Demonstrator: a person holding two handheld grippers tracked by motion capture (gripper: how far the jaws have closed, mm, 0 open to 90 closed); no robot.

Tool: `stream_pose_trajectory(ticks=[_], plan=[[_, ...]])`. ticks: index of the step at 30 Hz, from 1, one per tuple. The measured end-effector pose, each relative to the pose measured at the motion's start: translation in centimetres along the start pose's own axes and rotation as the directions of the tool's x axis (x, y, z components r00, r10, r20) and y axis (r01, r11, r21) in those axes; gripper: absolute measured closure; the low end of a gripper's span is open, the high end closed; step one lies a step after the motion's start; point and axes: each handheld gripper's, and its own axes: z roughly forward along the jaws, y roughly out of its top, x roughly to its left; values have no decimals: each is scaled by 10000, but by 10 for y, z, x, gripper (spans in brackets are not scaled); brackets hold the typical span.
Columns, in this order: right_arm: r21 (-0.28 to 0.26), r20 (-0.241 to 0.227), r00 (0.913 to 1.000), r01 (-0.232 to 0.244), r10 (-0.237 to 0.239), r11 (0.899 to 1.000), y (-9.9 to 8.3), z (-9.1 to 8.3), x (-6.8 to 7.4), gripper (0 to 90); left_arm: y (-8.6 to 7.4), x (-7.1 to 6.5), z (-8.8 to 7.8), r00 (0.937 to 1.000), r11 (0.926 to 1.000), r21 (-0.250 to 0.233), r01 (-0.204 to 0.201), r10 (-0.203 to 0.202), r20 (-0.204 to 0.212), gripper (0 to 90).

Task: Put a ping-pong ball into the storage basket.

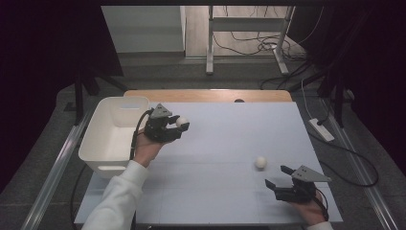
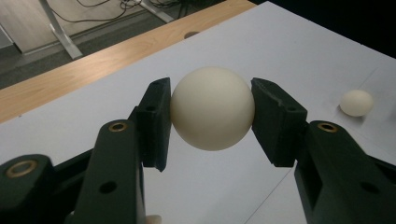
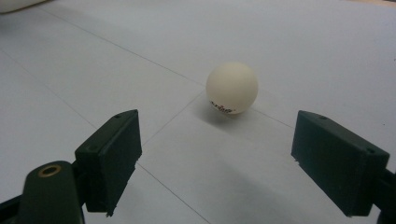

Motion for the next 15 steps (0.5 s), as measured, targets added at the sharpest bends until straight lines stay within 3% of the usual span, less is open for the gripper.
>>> stream_pose_trajectory(ticks=[15], plan=[[-75, 36, 10000, -39, 40, 10000, 0, -1, 0, 160, 8, 0, -12, 9998, 9996, -296, -32, 27, -175, 506]])
